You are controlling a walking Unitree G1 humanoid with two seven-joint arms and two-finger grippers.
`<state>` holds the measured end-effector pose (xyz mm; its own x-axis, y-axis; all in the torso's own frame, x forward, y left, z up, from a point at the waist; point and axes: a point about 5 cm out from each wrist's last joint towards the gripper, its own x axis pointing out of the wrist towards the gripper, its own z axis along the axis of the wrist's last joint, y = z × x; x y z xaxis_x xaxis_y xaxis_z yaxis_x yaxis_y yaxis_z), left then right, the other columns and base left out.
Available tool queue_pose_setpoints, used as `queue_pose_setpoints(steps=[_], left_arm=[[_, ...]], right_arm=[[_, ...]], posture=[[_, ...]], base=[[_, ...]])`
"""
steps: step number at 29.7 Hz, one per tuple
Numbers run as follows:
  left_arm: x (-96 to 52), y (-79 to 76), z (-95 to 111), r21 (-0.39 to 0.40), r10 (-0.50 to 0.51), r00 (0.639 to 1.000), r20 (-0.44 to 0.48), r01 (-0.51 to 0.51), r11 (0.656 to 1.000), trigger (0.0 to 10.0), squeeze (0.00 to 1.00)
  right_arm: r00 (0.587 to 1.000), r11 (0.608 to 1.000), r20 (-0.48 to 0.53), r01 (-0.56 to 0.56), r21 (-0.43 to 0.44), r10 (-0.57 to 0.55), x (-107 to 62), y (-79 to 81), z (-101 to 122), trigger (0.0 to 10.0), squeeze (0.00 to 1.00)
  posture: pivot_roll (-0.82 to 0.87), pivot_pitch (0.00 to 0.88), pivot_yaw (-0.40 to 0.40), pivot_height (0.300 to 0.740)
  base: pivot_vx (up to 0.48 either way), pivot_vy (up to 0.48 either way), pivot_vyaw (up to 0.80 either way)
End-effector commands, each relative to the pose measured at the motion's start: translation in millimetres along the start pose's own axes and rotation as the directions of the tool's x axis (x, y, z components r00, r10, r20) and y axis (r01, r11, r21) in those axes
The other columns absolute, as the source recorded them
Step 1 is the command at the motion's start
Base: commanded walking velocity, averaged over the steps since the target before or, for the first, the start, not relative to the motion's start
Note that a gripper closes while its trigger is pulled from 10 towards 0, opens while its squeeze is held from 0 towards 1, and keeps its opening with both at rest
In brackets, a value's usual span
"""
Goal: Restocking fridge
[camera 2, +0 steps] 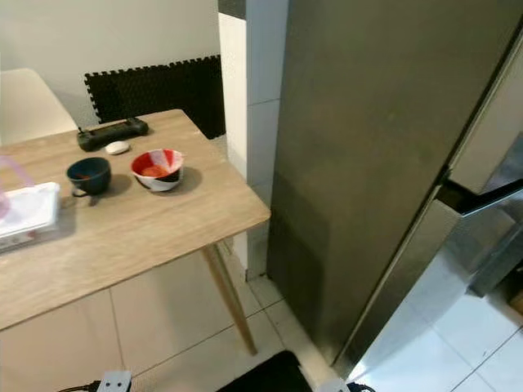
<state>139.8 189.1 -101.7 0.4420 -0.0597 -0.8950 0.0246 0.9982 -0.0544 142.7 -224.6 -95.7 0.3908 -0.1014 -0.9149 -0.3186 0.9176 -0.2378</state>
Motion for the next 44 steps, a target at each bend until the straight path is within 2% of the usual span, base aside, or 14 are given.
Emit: queue_pose_setpoints(steps=[1,7,21,25,44], left_arm=[[0.2,-0.2,1.9,0.011,-0.003,1.000,0.004,0.003,1.000,10.0,0.00],[0.2,-0.2,2.0,0.012,-0.005,1.000,0.004,0.005,1.000,10.0,0.00],[0.5,-0.8,3.9,0.009,-0.007,1.000,0.009,0.007,1.000,10.0,0.00],[0.6,-1.0,3.8,0.005,-0.003,1.000,0.010,0.003,1.000,10.0,0.00],[1.0,-1.0,7.3,-0.021,0.023,0.999,0.034,-0.023,1.000,10.0,0.00]], right_arm=[[1.000,1.000,-0.015,0.005,0.004,-0.005,-0.4,-0.2,-4.7,10.0,0.00],[1.000,1.000,-0.018,0.005,0.010,-0.005,-0.4,0.0,-5.4,10.0,0.00],[1.000,1.000,-0.016,-0.004,0.019,0.004,-0.3,1.2,-4.6,10.0,0.00],[1.000,1.000,-0.009,0.002,0.021,-0.001,-0.3,0.3,-3.7,10.0,0.00],[1.000,1.000,-0.005,0.007,0.020,-0.007,-0.6,-3.2,-3.3,10.0,0.00]], posture=[[-0.13,0.000,0.028,0.740],[-0.14,0.000,0.031,0.740],[-0.14,0.000,0.031,0.740],[-0.14,0.000,0.030,0.740],[-0.15,0.000,0.025,0.740]], base=[[0.000,-0.458,0.00],[0.000,-0.458,0.00],[0.000,-0.458,-0.76],[0.000,-0.364,0.00],[0.000,0.000,0.00]])
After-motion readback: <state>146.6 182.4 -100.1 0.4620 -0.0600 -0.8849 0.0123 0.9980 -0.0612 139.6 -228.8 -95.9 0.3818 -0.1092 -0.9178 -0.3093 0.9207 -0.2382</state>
